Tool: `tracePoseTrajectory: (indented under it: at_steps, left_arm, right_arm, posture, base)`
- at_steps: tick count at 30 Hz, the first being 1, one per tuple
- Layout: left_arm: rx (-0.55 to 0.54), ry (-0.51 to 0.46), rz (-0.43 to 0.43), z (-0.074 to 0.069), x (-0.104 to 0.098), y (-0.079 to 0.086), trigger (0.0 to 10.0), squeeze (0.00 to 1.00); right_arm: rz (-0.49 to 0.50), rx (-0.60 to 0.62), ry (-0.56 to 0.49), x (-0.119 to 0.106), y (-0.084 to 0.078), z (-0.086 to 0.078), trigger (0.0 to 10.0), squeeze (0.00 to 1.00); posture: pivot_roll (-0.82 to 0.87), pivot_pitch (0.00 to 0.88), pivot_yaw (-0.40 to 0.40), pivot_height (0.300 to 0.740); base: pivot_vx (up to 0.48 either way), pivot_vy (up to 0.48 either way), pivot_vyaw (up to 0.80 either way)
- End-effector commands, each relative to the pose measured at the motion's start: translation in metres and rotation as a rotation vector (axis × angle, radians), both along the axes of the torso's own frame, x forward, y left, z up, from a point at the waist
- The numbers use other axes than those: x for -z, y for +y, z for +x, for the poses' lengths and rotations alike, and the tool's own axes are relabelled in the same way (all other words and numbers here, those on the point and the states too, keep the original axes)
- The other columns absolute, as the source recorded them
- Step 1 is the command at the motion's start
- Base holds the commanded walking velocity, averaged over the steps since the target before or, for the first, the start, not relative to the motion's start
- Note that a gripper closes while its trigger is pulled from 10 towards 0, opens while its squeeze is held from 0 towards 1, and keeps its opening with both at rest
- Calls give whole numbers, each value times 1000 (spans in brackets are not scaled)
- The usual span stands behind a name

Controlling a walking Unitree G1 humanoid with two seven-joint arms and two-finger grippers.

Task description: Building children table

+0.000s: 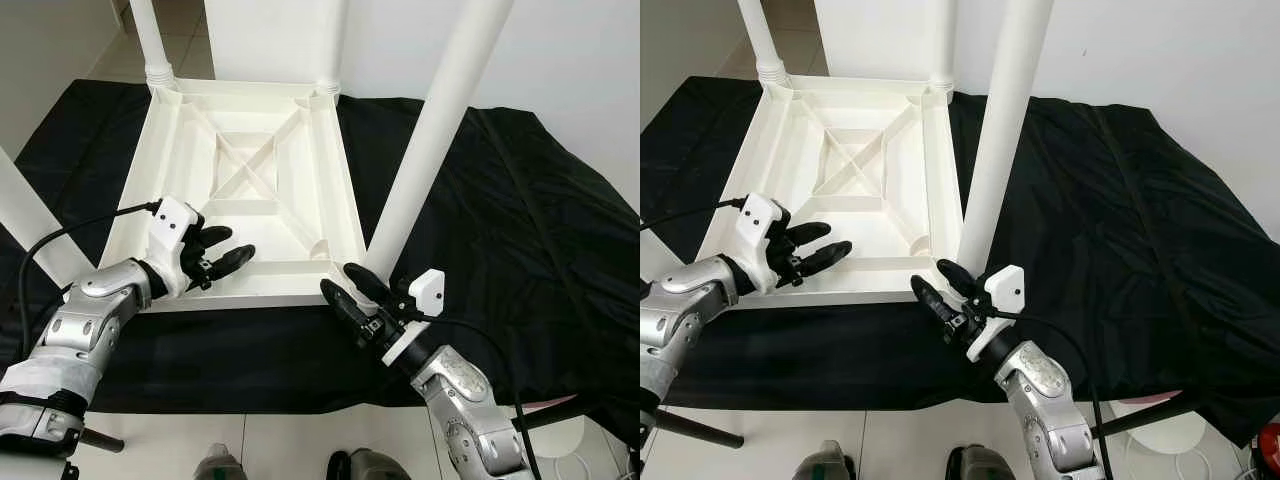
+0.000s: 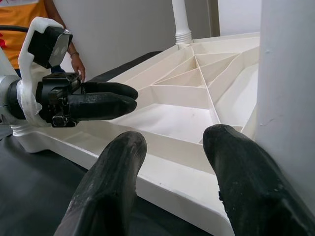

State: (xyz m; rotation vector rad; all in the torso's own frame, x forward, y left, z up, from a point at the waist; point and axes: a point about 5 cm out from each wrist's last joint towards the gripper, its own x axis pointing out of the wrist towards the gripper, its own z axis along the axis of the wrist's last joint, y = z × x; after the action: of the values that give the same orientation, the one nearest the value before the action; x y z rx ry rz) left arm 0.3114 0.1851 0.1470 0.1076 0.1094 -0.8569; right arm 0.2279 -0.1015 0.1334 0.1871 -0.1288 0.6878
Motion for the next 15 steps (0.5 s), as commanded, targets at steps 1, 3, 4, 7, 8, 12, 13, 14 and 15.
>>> tracePoseTrajectory:
  at_steps: [1,3,4,7,8,12,13,14,15]
  left_arm:
    - [258,24,-25,-9,-4,-6,10000,0]
    - [256,20,-28,-9,-4,-6,10000,0]
    - [256,15,-17,-10,-3,-6,10000,0]
    - [268,20,-7,-13,0,-8,10000,0]
    - [275,24,-9,-14,1,-9,10000,0]
    - [287,24,17,-17,3,-11,10000,0]
    - [286,23,24,-17,4,-11,10000,0]
    - [286,23,24,-17,4,-11,10000,0]
    - [282,27,19,-16,4,-11,10000,0]
  right_arm:
    - [-28,74,50,10,-12,4,10000,0]
    - [-28,73,50,10,-12,4,10000,0]
    - [-27,72,52,10,-13,4,10000,0]
    - [-23,72,51,10,-13,4,10000,0]
    - [-20,72,51,10,-14,4,10000,0]
    - [-13,122,39,8,-19,7,10000,0]
    - [2,149,46,9,-21,8,10000,0]
    - [2,149,46,9,-21,8,10000,0]
    - [11,177,51,9,-23,9,10000,0]
  posture:
    - [33,38,-39,740]
    - [34,41,-41,740]
    - [34,41,-41,740]
    - [35,41,-40,740]
    - [35,41,-40,740]
    - [35,43,-40,740]
    - [38,41,-43,740]
    - [38,41,-43,740]
    - [38,41,-43,740]
  base:
    - [0,0,0]
    - [0,0,0]
    - [0,0,0]
    - [0,0,0]
    - [0,0,0]
    - [0,0,0]
    - [0,0,0]
    - [0,0,0]
    - [0,0,0]
